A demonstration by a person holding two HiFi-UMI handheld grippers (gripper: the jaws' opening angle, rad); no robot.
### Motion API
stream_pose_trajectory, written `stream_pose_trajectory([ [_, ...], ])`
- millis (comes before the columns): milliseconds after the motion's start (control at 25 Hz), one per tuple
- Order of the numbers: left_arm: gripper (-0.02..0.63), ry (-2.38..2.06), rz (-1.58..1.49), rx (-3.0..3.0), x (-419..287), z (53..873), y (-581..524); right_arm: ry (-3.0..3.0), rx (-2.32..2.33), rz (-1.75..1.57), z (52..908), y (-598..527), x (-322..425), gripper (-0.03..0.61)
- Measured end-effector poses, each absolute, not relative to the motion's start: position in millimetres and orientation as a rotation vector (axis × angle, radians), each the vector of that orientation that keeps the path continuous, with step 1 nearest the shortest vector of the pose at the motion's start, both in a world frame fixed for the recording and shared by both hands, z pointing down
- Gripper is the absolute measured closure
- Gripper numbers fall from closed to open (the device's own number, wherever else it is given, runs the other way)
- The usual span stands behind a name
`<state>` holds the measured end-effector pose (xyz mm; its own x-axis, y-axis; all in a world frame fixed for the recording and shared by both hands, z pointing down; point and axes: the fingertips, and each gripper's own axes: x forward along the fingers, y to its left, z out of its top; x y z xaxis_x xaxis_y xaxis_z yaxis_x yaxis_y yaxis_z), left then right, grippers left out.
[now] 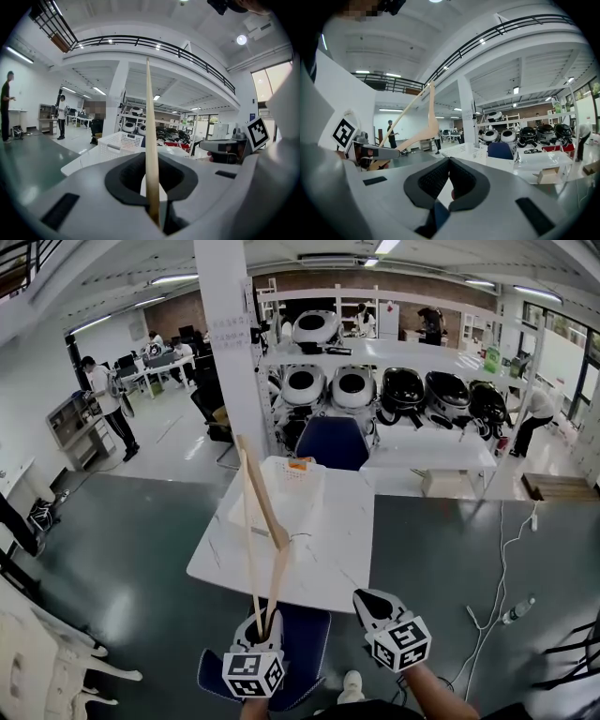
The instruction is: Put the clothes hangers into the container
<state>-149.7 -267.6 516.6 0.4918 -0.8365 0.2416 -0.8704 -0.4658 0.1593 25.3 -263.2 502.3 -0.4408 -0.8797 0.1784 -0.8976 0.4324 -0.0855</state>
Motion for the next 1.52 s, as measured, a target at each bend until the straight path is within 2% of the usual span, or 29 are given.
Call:
stream_pose_trajectory([
  [1520,0.560,-1.577,0.438,2.216,-119,584,-423,-2.590,1.458,0.291,525,-374,62,0.560],
])
